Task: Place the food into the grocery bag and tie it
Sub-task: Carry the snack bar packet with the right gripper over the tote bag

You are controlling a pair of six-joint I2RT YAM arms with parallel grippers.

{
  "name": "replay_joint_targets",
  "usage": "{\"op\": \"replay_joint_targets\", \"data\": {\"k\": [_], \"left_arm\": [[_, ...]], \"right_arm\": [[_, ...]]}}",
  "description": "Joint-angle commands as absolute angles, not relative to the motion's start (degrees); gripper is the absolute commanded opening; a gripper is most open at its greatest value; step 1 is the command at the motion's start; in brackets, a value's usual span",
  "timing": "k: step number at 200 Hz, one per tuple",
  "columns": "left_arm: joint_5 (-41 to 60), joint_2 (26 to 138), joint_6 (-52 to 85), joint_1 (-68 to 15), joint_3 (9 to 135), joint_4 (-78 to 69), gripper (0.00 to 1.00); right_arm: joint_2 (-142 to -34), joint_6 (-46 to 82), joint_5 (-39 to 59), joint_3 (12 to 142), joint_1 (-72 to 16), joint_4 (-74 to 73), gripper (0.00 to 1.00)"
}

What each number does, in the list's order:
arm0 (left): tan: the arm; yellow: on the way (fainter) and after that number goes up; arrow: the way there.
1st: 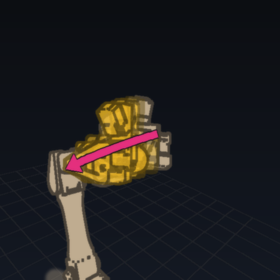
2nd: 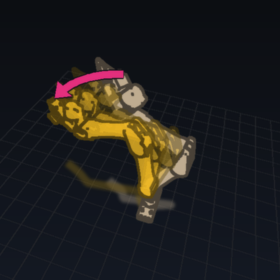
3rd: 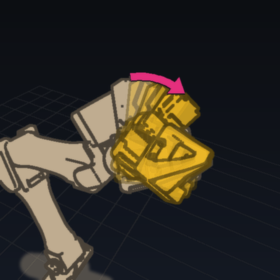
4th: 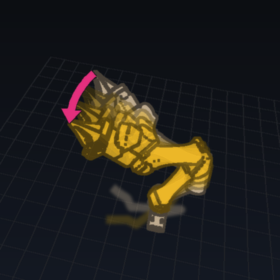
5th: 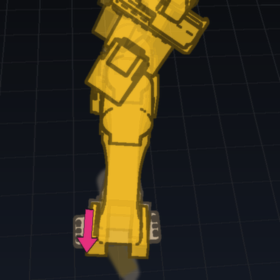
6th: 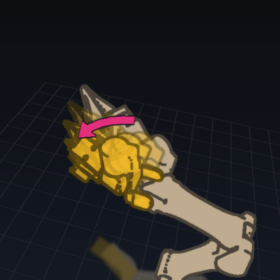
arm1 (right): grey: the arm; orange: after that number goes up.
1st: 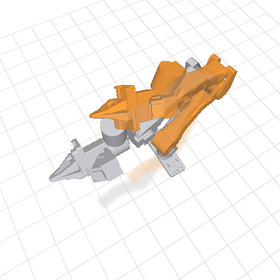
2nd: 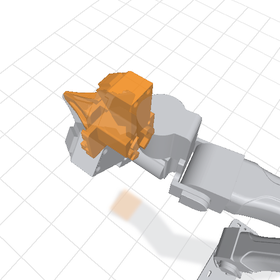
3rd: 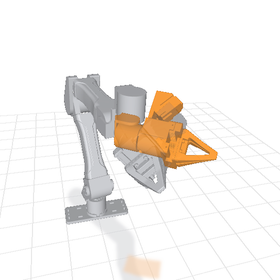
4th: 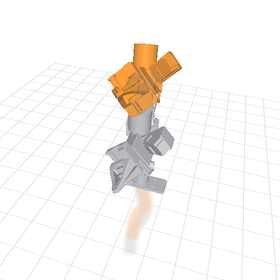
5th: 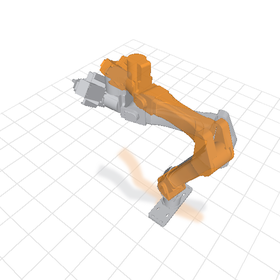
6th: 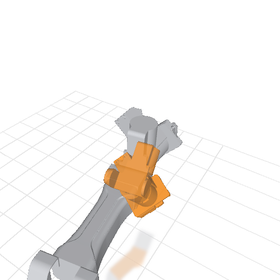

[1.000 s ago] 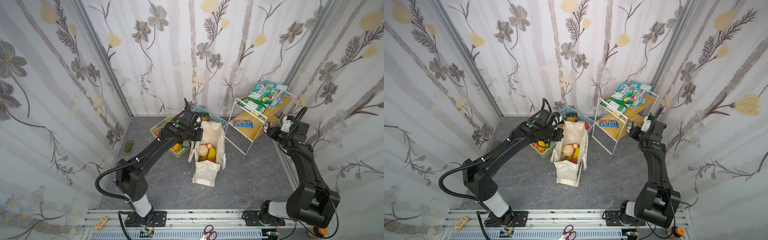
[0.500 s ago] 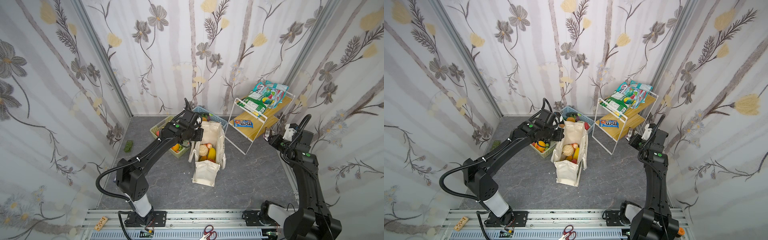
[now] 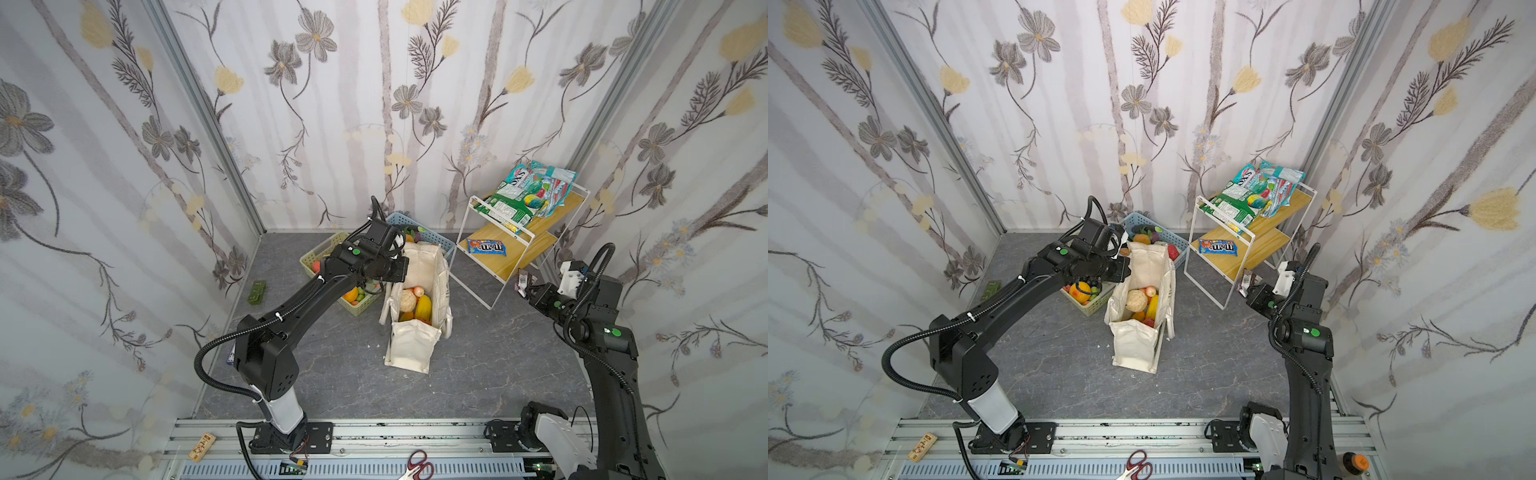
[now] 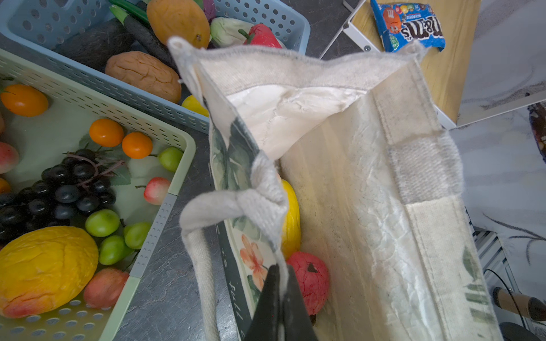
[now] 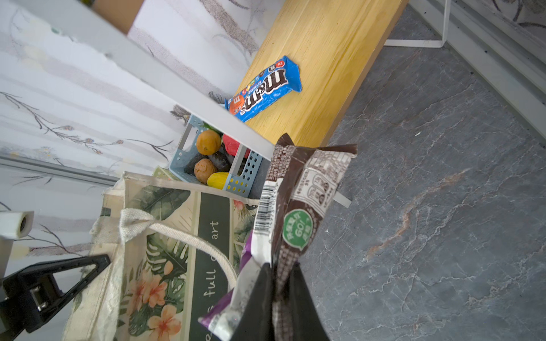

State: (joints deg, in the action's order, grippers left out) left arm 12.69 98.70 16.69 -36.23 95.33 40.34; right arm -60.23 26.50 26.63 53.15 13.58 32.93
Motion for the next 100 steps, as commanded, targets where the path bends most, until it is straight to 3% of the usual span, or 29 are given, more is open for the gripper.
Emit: {"op": "replay_joint_targets", "data": {"k": [1,100], "left_arm": [[12.98,99.05,16.26,-36.21,95.63,39.13,0.0],[13.45,99.7,17.58,-36.55,97.11,38.76,0.0]], "right_arm": [[-60.16,26.94,28.06,53.43,11.95,35.29,0.12],[-60.08,37.64,23.16,58.61,-7.64,31.3,0.12]]}}
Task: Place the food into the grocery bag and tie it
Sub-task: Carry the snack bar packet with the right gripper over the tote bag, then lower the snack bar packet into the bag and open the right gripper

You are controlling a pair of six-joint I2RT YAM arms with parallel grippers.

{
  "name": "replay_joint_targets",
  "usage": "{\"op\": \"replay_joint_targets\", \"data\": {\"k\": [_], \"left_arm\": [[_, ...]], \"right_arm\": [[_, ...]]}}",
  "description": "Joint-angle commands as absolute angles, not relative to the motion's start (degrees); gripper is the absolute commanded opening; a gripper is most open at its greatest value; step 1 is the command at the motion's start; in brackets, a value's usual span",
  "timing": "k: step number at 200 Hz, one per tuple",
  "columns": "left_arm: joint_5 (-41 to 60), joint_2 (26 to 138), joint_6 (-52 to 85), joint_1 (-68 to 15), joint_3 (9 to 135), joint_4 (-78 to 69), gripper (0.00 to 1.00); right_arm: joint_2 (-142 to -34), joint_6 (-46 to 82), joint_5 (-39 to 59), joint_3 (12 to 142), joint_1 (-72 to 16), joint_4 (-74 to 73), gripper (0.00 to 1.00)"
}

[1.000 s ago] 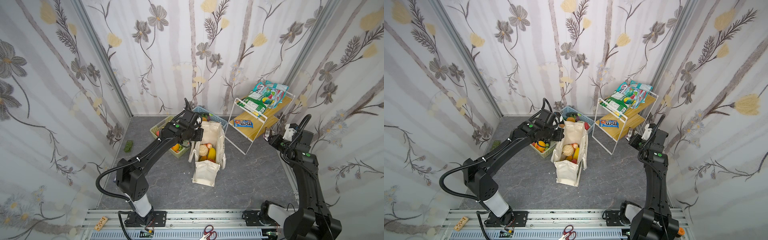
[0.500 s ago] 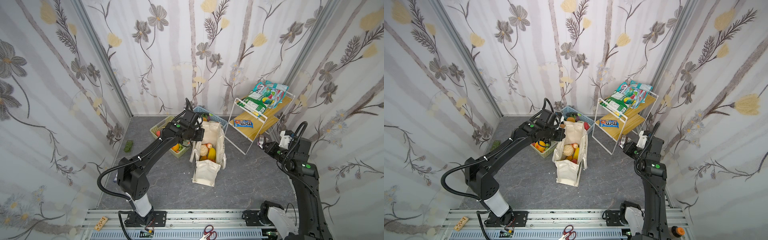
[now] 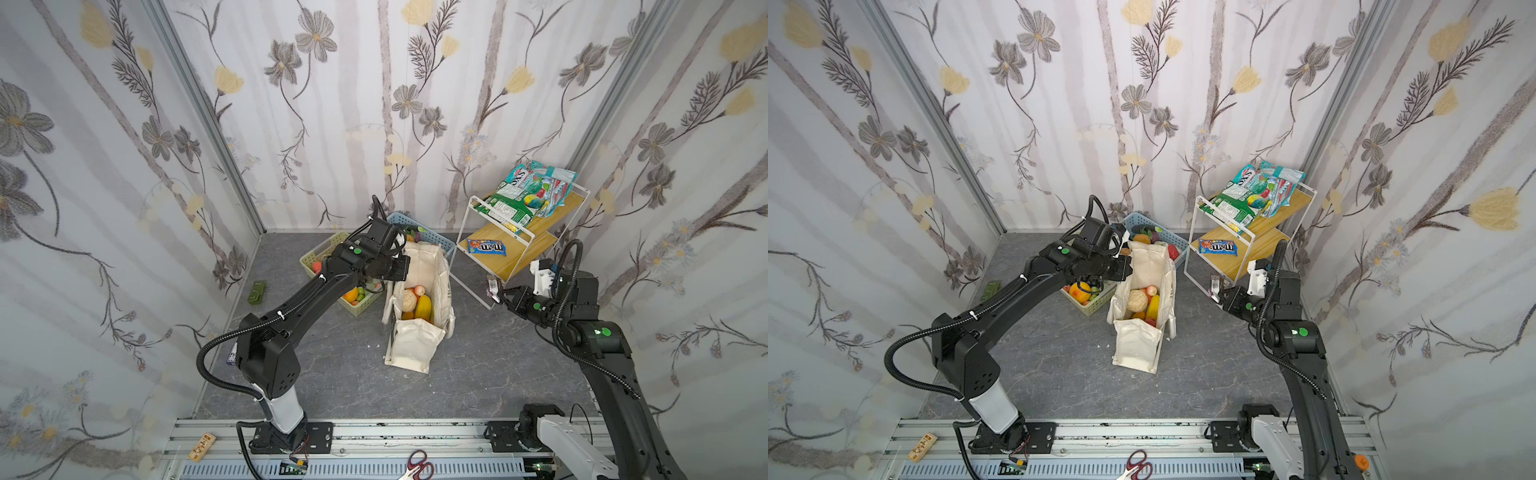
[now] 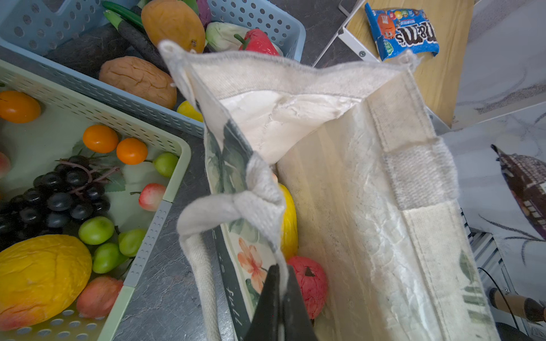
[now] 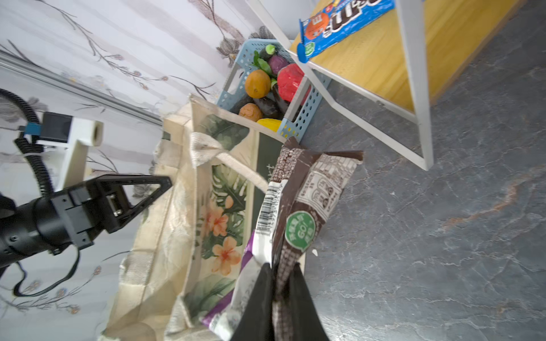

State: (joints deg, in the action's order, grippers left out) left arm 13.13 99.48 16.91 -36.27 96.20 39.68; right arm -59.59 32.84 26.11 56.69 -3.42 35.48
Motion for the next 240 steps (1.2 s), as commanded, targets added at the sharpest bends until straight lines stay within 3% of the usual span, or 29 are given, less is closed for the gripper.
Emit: {"op": "replay_joint_targets", "data": {"k": [1,49,120,240], "left_arm": [[13.45,99.73,17.58,-36.56,97.12,38.76,0.0],[13.29,99.95,17.75,-37.48,97.56,39.02,0.0],[11.88,99.43,18.1,-38.42,98.35,39.55,0.0],[12.22,99.06,18.72,-38.5,99.32,39.55,0.0]], "right_arm": [[-60.1,37.72,23.05,58.7,-7.95,31.16,0.12],[-63.52,41.39,17.72,64.85,-18.99,26.45,0.13],[-78.83,36.98,9.98,78.73,-34.48,27.58,0.13],[-87.33,34.86,5.27,76.21,-36.82,28.49,0.13]]}}
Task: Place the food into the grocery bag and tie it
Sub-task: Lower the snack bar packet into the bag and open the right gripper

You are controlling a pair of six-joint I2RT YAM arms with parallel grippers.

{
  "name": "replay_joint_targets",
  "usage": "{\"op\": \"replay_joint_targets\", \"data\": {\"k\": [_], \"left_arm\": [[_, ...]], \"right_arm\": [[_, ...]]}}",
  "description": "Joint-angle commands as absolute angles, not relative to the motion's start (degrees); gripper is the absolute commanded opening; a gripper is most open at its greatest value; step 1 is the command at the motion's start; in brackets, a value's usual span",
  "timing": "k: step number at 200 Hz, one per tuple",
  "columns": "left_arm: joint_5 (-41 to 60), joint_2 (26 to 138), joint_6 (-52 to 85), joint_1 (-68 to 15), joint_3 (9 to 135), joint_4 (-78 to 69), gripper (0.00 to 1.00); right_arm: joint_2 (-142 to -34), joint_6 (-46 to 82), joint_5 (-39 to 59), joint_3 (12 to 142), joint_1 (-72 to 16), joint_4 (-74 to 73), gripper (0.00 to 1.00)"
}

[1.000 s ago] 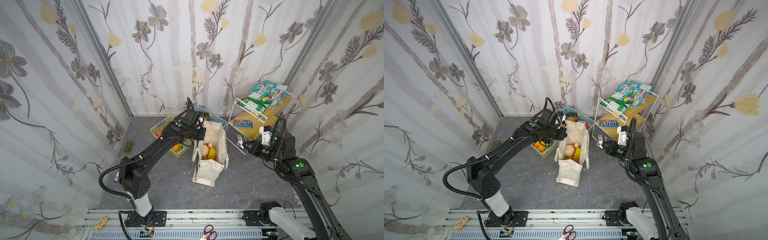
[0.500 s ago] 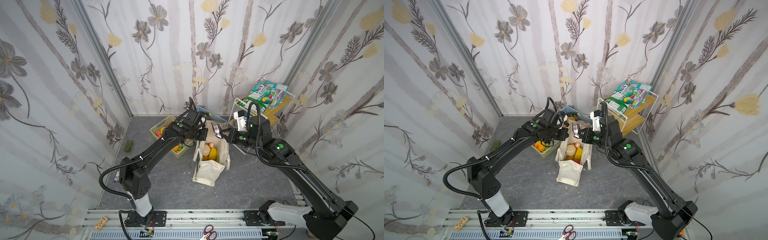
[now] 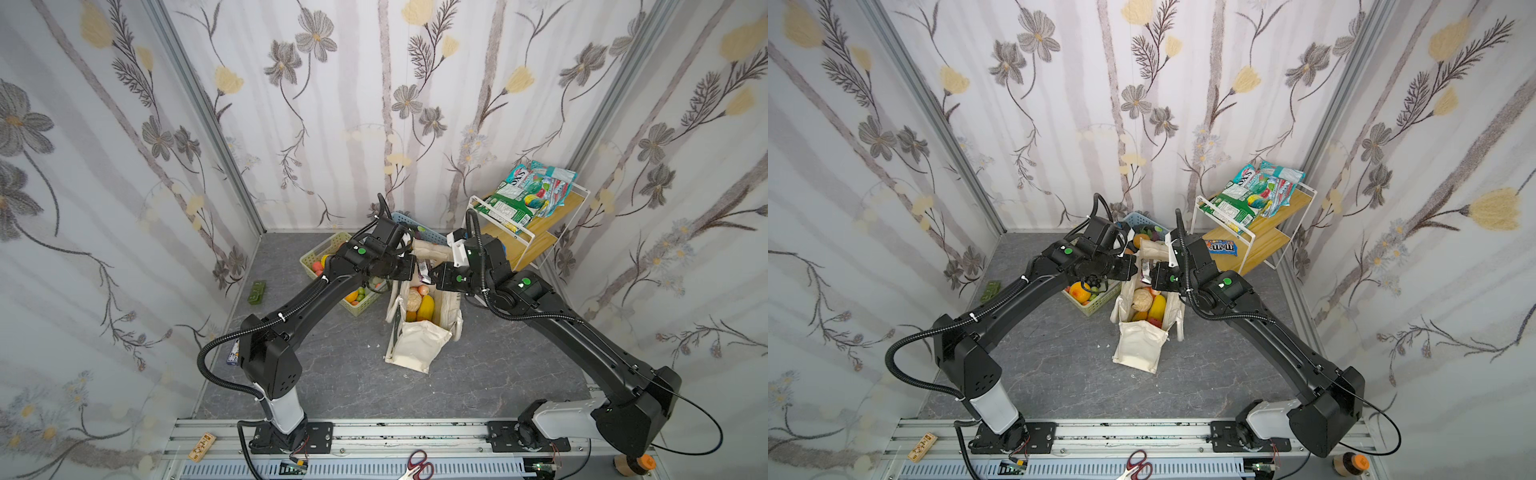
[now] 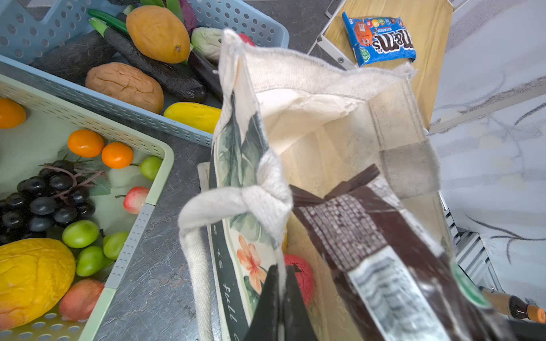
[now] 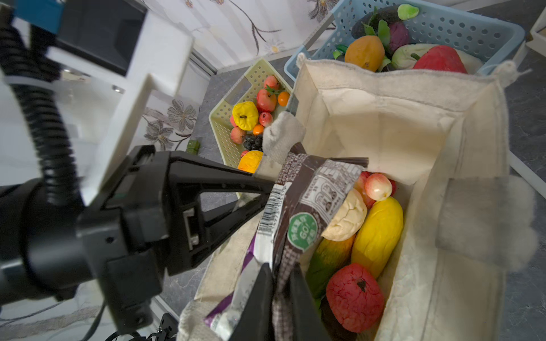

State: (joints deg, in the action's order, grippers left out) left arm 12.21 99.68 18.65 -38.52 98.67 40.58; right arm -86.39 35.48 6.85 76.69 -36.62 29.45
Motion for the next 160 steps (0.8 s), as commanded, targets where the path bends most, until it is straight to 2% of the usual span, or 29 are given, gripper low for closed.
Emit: {"op": "replay_joint_targets", "data": {"k": [1,160], "left_arm": [[12.22,99.06,18.72,-38.5,99.32,39.55,0.0],[12.65,98.08,19.51,-38.8,97.69,38.32,0.0]], "right_arm": [[-87.39,34.79,5.27,76.21,-36.82,28.44,0.13],[-99.68,34.16,8.78,72.25,-37.35,24.79,0.15]]}}
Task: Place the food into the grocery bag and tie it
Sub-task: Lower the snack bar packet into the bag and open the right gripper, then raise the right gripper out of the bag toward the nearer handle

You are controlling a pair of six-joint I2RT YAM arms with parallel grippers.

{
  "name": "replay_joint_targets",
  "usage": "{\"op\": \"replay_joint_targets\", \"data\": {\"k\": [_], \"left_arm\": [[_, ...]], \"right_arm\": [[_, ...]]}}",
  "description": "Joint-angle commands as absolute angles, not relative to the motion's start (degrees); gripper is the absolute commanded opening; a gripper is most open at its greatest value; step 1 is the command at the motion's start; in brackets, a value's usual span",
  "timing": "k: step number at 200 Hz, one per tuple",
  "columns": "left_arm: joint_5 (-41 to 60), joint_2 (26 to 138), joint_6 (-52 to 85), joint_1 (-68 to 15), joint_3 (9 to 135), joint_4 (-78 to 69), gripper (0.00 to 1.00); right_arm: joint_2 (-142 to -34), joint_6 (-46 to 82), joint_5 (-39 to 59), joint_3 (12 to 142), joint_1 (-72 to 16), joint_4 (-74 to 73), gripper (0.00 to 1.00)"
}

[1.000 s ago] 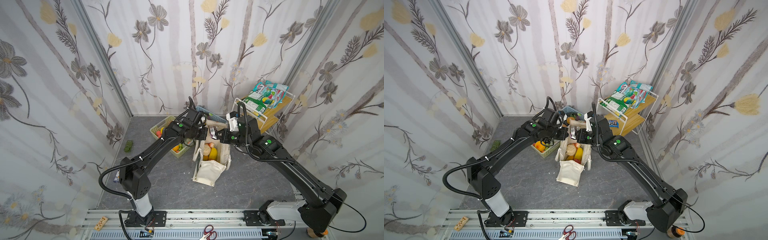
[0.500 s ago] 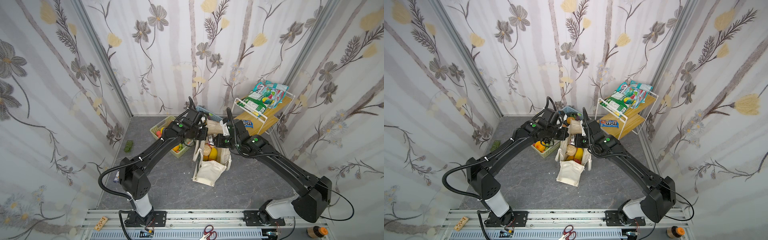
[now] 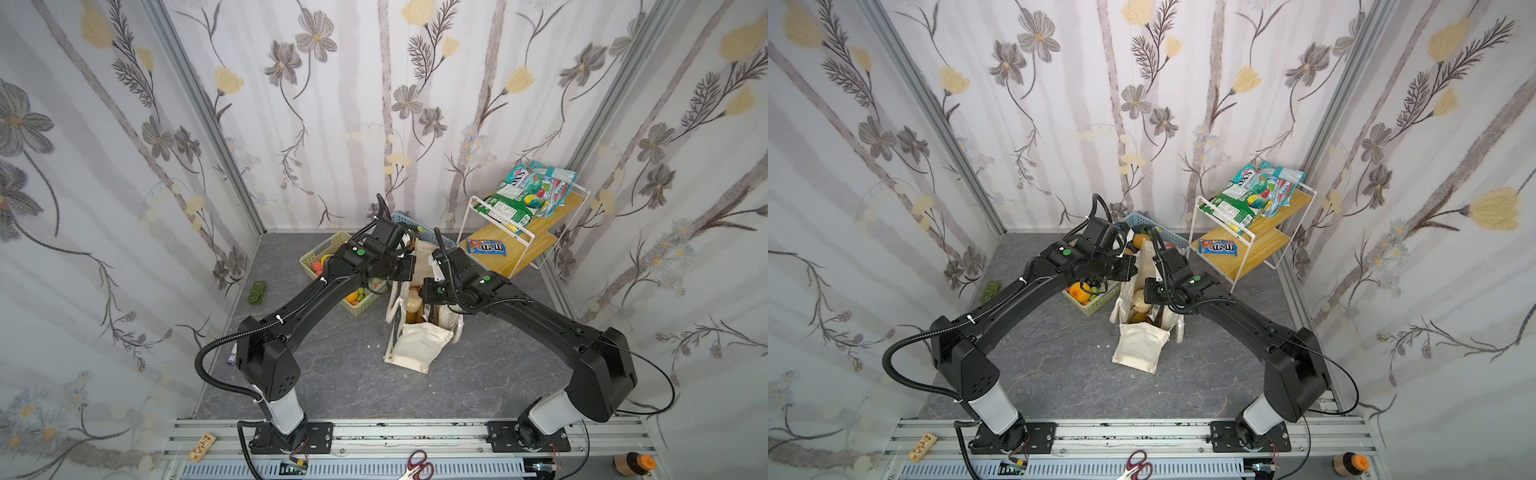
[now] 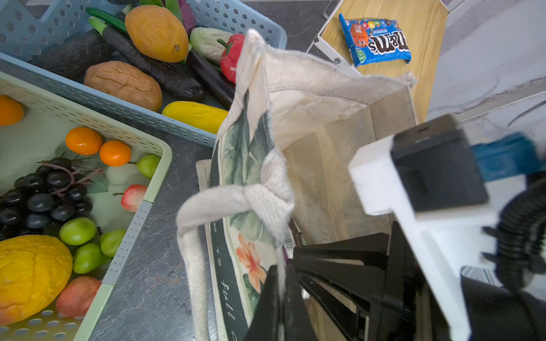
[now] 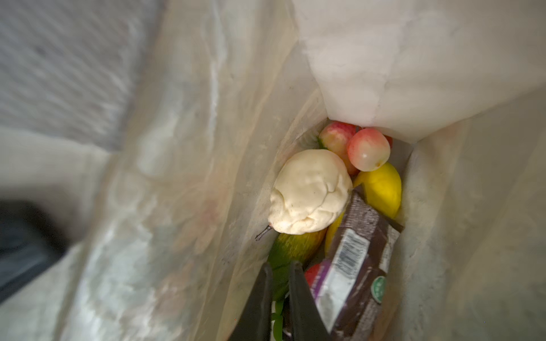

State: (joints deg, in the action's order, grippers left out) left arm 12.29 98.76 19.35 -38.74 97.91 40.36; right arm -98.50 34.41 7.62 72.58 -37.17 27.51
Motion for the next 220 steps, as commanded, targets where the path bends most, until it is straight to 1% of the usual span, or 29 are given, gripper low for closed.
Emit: {"op": "replay_joint_targets", "data": {"k": [1,106,118,135,157,173,220], "left_arm": [[12.65,98.08,19.51,-38.78,97.67,38.23,0.0],[14.12,97.91,20.3,-39.17,97.41,37.29,0.0],[13.97,98.04,20.3,-39.14,97.46,37.27,0.0],[13.89,98.0,20.3,-39.14,97.47,37.19,0.0],[13.63,98.01,20.13,-39.17,97.47,37.18,0.0],[13.4,98.09,20.04,-39.12,97.41,37.34,0.0],[13.09,98.0,19.78,-39.07,97.38,37.52,0.0]], "right_arm": [[-99.72,34.17,8.78,72.2,-37.35,24.79,0.15],[-106.58,35.73,12.6,72.86,-38.21,24.31,0.18],[-107.18,35.86,13.03,73.01,-38.18,24.17,0.22],[-107.48,36.25,13.42,73.11,-38.22,24.08,0.35],[-107.67,36.59,14.53,73.71,-38.23,23.99,0.47],[-107.17,36.74,14.97,74.41,-38.12,23.97,0.51],[-103.67,37.13,16.38,75.85,-37.19,24.15,0.55]]}}
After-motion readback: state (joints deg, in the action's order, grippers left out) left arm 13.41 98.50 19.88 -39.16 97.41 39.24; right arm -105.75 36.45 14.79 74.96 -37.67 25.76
